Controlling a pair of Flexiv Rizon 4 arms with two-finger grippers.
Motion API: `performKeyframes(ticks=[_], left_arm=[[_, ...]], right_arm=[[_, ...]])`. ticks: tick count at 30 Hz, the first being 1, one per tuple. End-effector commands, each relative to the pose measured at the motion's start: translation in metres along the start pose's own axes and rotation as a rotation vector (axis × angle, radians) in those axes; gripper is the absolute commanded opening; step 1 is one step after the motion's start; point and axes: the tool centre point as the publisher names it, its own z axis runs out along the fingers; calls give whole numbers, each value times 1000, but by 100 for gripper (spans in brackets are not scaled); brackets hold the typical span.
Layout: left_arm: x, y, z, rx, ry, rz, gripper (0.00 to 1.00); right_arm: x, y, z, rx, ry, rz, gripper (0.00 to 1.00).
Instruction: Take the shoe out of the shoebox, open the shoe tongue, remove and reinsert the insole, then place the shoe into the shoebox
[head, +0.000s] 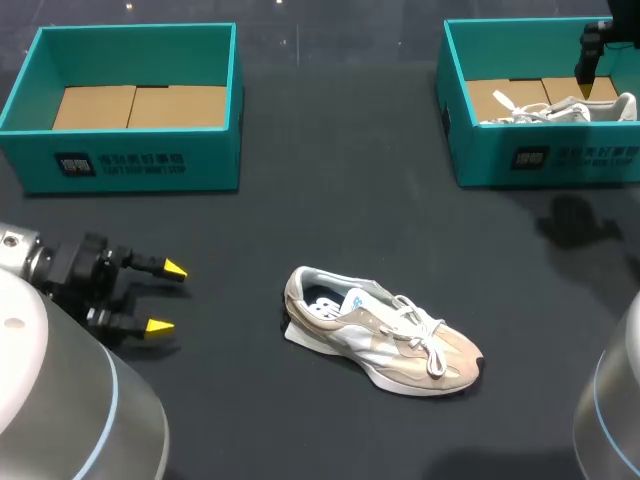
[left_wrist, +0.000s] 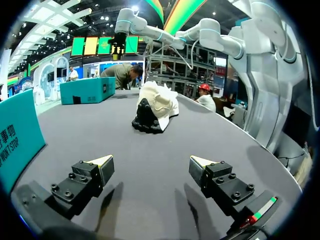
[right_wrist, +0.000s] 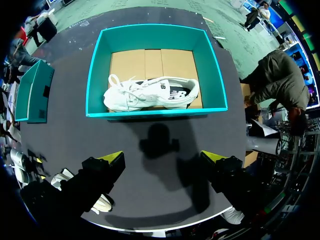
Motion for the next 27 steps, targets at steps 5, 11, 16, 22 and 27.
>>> performKeyframes(ticks=[5, 11, 16, 22, 27], left_arm=[[1, -3, 8, -1, -22, 7, 100], [-7, -8, 22, -3, -17, 21, 100], [-12, -14, 42, -6, 21, 40, 100], [-15, -19, 59, -8, 67, 63, 100], [-19, -21, 71, -8, 107, 78, 100]], right_arm=[[0, 0, 0, -1, 0, 0, 100], [0, 0, 0, -1, 0, 0, 100], [0, 0, 0, -1, 0, 0, 100], [0, 0, 0, -1, 0, 0, 100], [0, 0, 0, -1, 0, 0, 100]])
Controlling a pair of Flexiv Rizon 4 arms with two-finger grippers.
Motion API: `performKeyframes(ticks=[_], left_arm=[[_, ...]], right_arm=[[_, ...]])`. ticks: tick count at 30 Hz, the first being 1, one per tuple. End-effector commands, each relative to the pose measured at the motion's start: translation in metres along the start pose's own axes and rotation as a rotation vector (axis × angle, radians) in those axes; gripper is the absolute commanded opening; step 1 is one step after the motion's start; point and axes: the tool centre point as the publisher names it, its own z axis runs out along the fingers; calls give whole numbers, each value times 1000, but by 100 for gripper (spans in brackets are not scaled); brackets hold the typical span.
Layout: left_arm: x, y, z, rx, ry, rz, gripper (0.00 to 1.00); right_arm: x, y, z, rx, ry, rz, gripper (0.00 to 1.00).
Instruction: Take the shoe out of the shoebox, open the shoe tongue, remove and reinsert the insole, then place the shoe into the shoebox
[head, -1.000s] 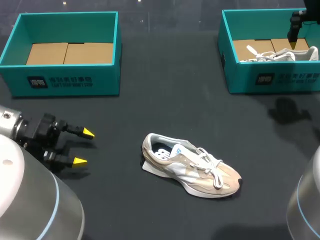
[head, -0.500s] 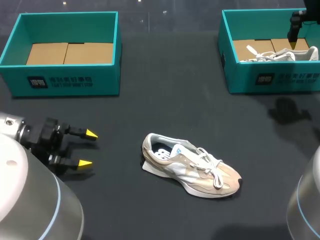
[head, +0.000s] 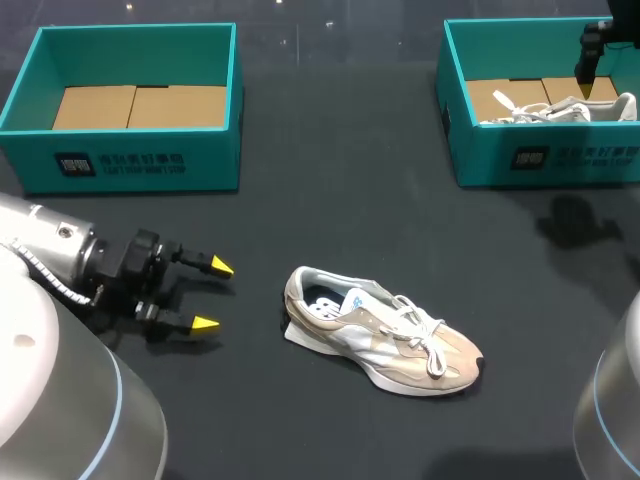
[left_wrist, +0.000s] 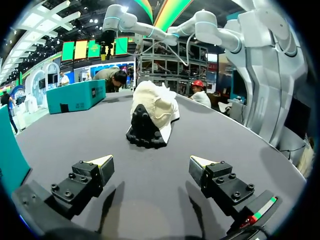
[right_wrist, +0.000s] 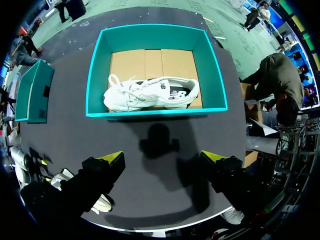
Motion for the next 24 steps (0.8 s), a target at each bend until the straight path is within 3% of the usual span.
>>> performKeyframes(ticks=[1, 8, 24], left_arm=[[-11, 2, 10, 2, 40, 6, 100], [-14, -5, 29, 19, 144, 40, 100], [-26, -16, 63, 39, 227, 28, 100]], right_arm=[[0, 0, 0, -1, 0, 0, 100], [0, 0, 0, -1, 0, 0, 100], [0, 0, 0, -1, 0, 0, 100]])
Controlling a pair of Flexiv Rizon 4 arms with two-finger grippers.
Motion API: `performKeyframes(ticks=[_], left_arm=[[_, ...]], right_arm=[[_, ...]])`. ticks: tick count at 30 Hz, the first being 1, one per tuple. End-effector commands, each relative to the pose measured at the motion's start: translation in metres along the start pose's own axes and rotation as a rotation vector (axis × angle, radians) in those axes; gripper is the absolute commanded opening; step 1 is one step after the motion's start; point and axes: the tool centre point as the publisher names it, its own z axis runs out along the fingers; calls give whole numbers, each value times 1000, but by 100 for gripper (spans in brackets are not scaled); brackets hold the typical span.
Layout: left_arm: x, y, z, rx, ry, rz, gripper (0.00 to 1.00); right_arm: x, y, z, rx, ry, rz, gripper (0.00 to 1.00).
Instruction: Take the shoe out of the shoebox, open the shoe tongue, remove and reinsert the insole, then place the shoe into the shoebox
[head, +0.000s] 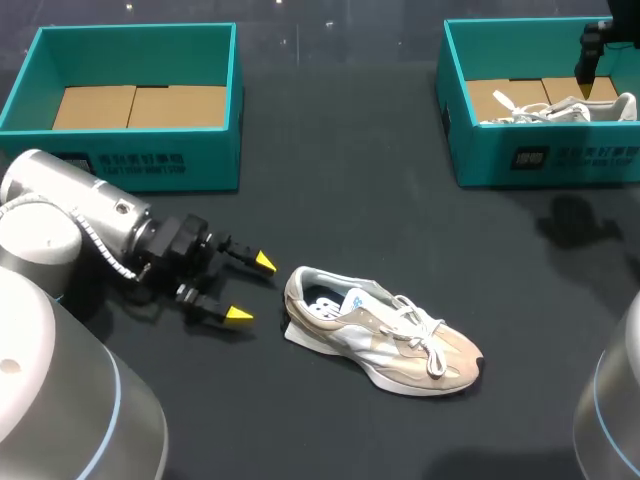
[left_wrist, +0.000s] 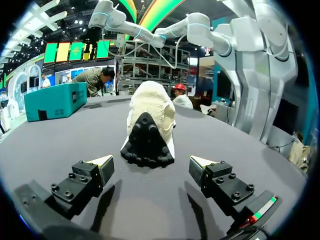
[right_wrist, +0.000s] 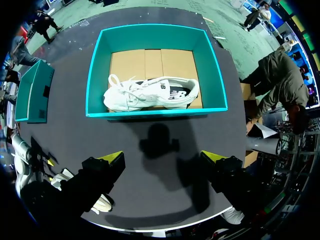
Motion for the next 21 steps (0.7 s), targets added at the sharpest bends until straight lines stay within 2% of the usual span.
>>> performKeyframes(ticks=[1, 12, 21], left_arm=[[-10, 0, 11, 2, 38, 1, 100], [-21, -5, 35, -8, 82, 6, 100], [-17, -12, 48, -12, 120, 19, 100]], right_arm=[[0, 0, 0, -1, 0, 0, 100], [0, 0, 0, -1, 0, 0, 100], [0, 0, 0, -1, 0, 0, 100]])
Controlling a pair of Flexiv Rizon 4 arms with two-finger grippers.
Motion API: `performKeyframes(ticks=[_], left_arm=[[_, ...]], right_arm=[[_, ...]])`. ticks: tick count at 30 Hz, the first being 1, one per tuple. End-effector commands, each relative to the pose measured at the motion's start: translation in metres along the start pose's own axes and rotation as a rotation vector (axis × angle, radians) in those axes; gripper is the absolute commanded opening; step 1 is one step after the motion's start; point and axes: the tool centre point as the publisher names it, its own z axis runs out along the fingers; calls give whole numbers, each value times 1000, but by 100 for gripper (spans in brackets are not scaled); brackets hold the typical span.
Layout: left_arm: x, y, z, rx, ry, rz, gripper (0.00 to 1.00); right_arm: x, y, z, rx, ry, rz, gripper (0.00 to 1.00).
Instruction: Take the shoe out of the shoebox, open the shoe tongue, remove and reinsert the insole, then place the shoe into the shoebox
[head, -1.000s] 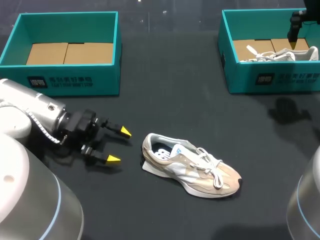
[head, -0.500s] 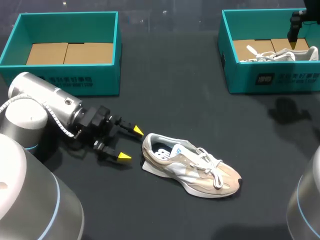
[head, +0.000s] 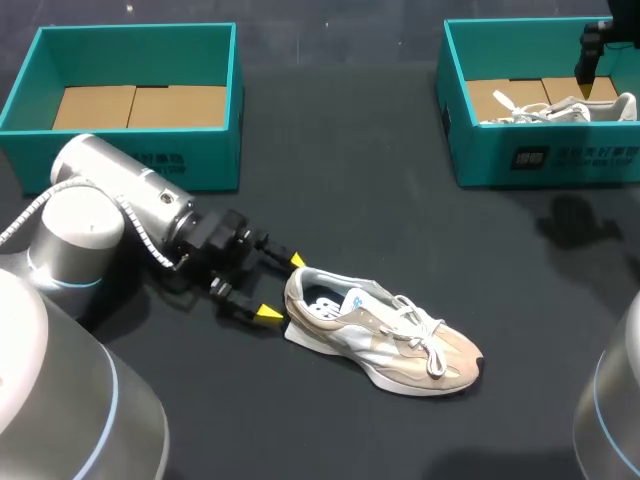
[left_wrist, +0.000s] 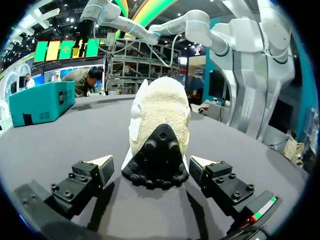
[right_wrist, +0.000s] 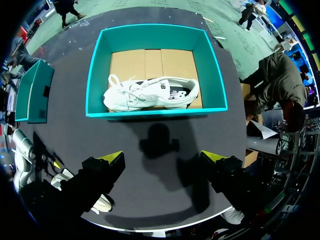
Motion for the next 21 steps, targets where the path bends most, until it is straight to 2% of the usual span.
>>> performKeyframes(ticks=[1, 21], left_arm=[[-3, 0, 7, -2, 16, 1, 100], [0, -7, 31, 2, 54, 12, 100]], right_arm=[[0, 0, 0, -1, 0, 0, 100], [0, 0, 0, -1, 0, 0, 100]])
